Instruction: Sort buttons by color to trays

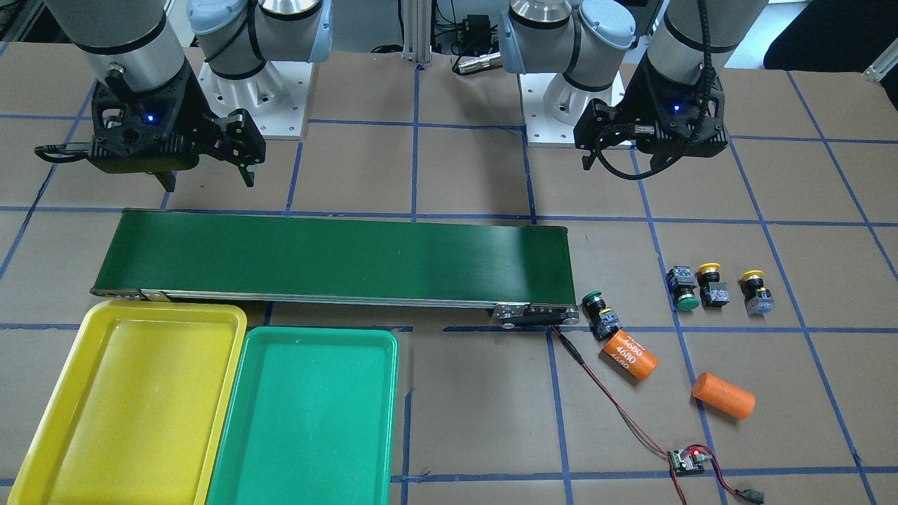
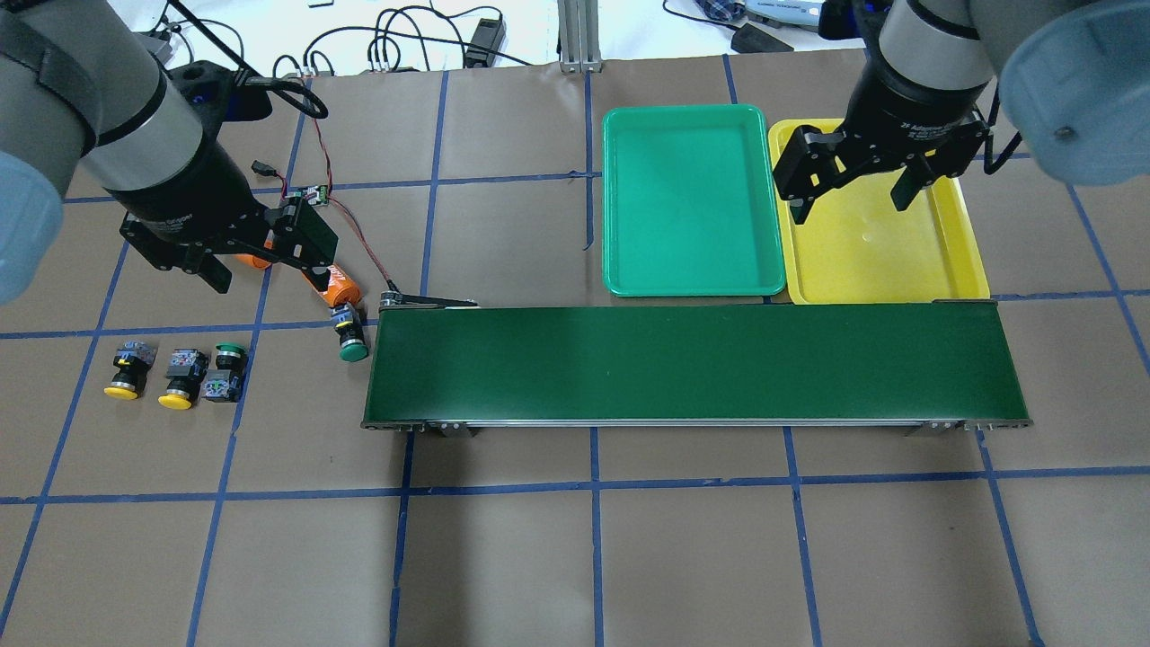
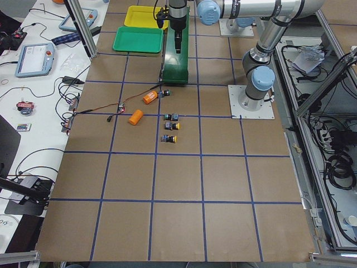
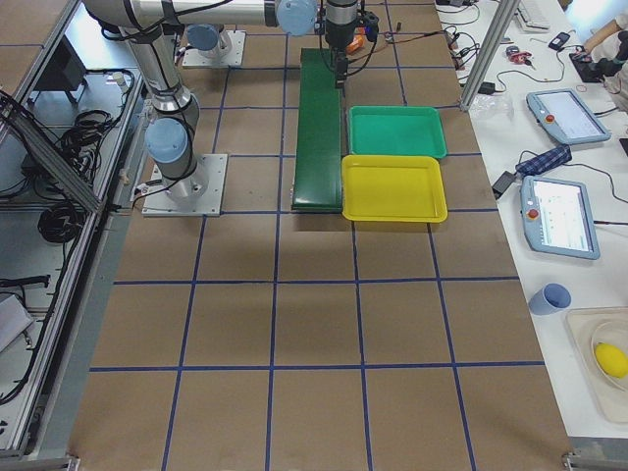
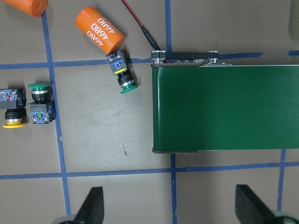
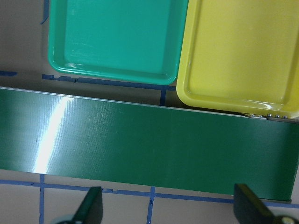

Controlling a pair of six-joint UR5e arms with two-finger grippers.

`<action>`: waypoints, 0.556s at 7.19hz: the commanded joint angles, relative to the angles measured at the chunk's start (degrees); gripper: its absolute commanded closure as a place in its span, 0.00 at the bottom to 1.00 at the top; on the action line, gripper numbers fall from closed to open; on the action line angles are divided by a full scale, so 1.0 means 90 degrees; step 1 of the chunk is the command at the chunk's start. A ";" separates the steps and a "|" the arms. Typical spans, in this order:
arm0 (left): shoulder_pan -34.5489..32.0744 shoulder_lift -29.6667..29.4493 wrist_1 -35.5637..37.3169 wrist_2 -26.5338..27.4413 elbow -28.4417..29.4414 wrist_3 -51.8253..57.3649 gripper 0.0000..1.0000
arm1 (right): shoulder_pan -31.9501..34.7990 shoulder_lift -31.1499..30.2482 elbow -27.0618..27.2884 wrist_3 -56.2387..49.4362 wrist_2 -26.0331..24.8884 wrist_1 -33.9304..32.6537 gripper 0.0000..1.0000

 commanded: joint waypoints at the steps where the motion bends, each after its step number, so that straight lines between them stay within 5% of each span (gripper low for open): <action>1: 0.0377 -0.0268 0.0275 0.0081 -0.0032 0.0263 0.00 | -0.0058 -0.0017 -0.0018 0.0006 0.0000 -0.0001 0.00; 4: 0.1577 -0.1008 0.1432 0.0082 -0.0041 0.3056 0.00 | -0.0166 0.0031 -0.0076 0.0065 0.0000 -0.0040 0.00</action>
